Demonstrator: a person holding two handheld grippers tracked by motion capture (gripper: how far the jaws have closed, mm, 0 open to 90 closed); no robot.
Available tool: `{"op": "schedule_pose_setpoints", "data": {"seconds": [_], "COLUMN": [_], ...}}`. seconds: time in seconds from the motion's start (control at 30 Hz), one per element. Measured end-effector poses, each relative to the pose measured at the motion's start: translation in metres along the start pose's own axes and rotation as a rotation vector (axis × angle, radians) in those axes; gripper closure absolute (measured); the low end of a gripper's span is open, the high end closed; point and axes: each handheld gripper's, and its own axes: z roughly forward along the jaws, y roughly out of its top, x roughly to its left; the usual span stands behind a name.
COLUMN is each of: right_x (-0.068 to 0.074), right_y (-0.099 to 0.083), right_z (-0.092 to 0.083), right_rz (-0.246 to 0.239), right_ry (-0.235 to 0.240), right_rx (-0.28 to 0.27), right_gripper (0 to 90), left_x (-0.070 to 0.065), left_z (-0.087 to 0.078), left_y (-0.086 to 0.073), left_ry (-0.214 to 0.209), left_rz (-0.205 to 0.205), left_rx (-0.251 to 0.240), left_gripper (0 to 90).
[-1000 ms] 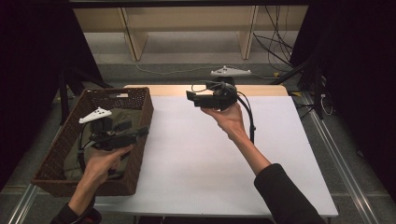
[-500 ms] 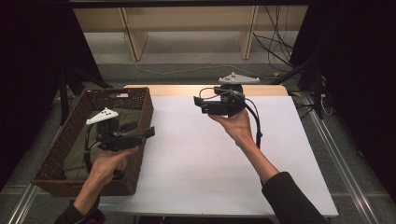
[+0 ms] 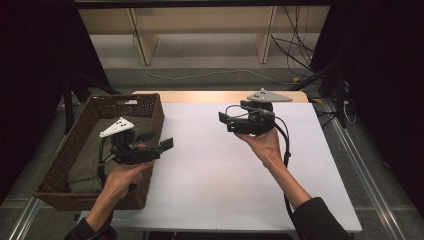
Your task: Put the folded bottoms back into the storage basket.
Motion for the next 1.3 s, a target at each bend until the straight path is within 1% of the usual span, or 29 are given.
{"op": "schedule_pose_setpoints", "data": {"seconds": [0.1,0.2,0.33,0.43,0.6,0.73,0.77,0.87,1.07,1.13,1.17,1.23,1.3], "right_x": [-0.001,-0.003,-0.005,-0.006,-0.007,-0.006,-0.006,-0.005,-0.005,-0.007,-0.007,-0.008,-0.009], "right_y": [-0.005,-0.009,-0.013,-0.016,-0.023,-0.028,-0.029,-0.034,-0.043,-0.046,-0.047,-0.049,-0.051], "right_z": [-0.005,-0.01,-0.016,-0.018,-0.021,-0.023,-0.023,-0.025,-0.03,-0.032,-0.033,-0.035,-0.037], "right_rz": [-0.006,0.001,0.009,0.008,0.008,0.003,0.001,0.004,0.01,0.012,0.014,0.018,0.017], "right_ry": [-0.013,-0.015,-0.019,-0.026,-0.028,-0.033,-0.032,-0.029,-0.03,-0.038,-0.036,-0.042,-0.043], "right_rx": [-0.001,-0.008,-0.017,-0.018,-0.016,-0.015,-0.015,-0.016,-0.019,-0.023,-0.024,-0.026,-0.031], "right_gripper": [15.8,15.8,15.8,15.9,15.9,16.0,16.0,16.1,16.4,16.4,16.4,16.4,16.4], "left_x": [-0.003,-0.005,-0.008,-0.011,-0.015,-0.018,-0.019,-0.02,-0.024,-0.025,-0.026,-0.027,-0.028], "left_z": [0.003,0.006,0.009,0.011,0.014,0.017,0.018,0.019,0.022,0.023,0.024,0.025,0.026], "left_y": [-0.002,-0.004,-0.006,-0.008,-0.011,-0.013,-0.014,-0.016,-0.02,-0.021,-0.022,-0.023,-0.024], "left_ry": [-0.006,-0.013,-0.039,-0.05,-0.054,-0.059,-0.058,-0.063,-0.071,-0.07,-0.066,-0.064,-0.066], "left_rz": [0.006,0.012,0.014,0.029,0.051,0.058,0.06,0.061,0.078,0.085,0.097,0.107,0.113], "left_rx": [0.0,0.001,0.0,0.002,0.004,0.006,0.0,-0.004,-0.011,-0.01,-0.007,-0.008,-0.004], "left_gripper": [17.0,17.0,16.8,16.1,16.0,16.0,16.0,16.0,16.0,15.9,15.9,15.9,15.9]}}
